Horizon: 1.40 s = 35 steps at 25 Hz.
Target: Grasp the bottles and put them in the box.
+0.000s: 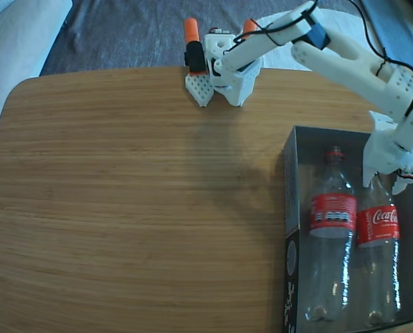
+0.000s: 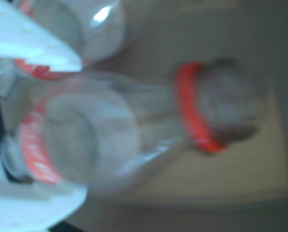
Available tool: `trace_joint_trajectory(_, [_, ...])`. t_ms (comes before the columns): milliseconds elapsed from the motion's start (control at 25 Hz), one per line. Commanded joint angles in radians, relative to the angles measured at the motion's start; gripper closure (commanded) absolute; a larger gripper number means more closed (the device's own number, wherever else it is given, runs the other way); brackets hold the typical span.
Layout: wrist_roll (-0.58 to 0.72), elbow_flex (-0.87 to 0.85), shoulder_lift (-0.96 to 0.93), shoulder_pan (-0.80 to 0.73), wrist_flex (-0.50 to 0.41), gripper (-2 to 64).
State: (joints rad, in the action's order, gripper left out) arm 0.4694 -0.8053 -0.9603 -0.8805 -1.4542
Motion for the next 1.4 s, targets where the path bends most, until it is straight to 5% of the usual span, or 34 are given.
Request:
trace_joint_trajectory(0, [-0.032,0.012,-0.143,0.058,-0.04,22.5])
trace_joint_trajectory(480, [-0.089,0.014,-0.367,0.365,-0.206,3.1])
trace_joint_trajectory(680, [-0.106,0.014,-0.428,0.546,-0.198,3.7])
trace_joint_trajectory(1000, [-0.388,0.003,-0.56,0.749,-0.196,3.7])
trace_joint_trajectory(1360, [-0.552,-0.318,-0.844,0.885,-0.178,4.3])
